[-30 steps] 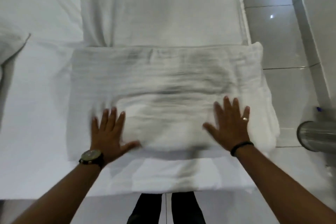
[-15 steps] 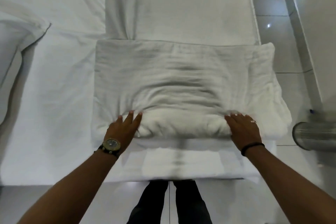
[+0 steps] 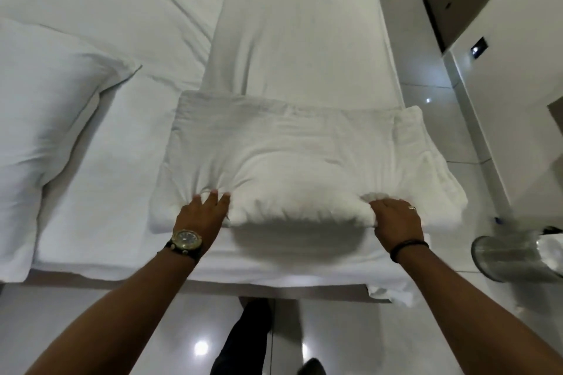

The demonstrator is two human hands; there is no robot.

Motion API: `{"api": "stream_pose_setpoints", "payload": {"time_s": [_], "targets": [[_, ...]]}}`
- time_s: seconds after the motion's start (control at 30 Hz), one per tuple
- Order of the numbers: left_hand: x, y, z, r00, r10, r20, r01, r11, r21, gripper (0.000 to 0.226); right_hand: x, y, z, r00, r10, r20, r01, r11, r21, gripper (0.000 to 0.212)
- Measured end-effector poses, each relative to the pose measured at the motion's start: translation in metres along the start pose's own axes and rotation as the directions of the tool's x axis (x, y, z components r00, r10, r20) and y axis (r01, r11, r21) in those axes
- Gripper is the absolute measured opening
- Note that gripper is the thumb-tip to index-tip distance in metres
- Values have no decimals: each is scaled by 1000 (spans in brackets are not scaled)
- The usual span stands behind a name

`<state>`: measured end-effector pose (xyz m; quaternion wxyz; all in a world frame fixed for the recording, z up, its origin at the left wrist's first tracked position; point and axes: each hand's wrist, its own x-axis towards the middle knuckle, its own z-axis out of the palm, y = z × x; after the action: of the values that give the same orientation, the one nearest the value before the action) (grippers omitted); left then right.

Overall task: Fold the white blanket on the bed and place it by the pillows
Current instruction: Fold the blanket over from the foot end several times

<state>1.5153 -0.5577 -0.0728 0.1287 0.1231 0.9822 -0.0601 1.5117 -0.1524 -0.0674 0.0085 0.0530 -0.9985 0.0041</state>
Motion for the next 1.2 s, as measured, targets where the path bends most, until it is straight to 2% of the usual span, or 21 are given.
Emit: {"api": "stream_pose_setpoints", "payload": {"time_s": [0.17,0.3,0.33,0.4,0.47,0.53,0.67,0.77,0.83,0.93,1.03,1.13,1.2], "targets": [[-65,24,-11,999,-30,-19,30,999,-16,59,-61,5,-19,999,0,49,0,1000,11,40],[-123,36,15,999,19,-36,-19,1000,-2,41,-133,-4,-26,997,0,81,-7,997,78,40],[-139,39,27,999,47,-14,-47,999,4,45,-153,-7,-27,996,-2,94,-2,999,44,38],[-174,47,54,997,57,60,-58,998,21,40,-195,-12,-24,964,52,263,-63,997,34,28],[-203,57,59,989,85,121,-84,996,-13,41,-232,-14,-18,907,77,414,-102,994,38,33],[-222,63,50,991,91,94,-85,994,-66,41,-260,-12,-20,900,91,426,-113,993,28,37],[-248,68,32,995,55,80,-50,997,-66,59,-294,-11,-27,906,106,411,-136,990,45,40],[-255,67,26,996,44,74,-42,999,-35,58,-292,-17,-37,885,80,459,-91,996,2,40],[-257,68,4,991,22,134,-24,1000,14,45,-280,-18,-47,877,60,477,-65,998,-7,38],[-231,58,-20,980,-47,191,56,998,-38,33,-247,-15,-70,849,51,525,-40,999,-32,34],[-191,42,-53,974,-57,220,62,998,-18,30,-198,-10,-107,819,68,569,-77,997,-7,45],[-140,15,-94,990,-69,124,69,998,2,31,-136,-5,-149,888,78,453,-97,995,19,60],[-91,-11,-127,998,-65,-7,65,998,9,24,-82,-5,-169,942,98,320,-111,994,21,55]]}}
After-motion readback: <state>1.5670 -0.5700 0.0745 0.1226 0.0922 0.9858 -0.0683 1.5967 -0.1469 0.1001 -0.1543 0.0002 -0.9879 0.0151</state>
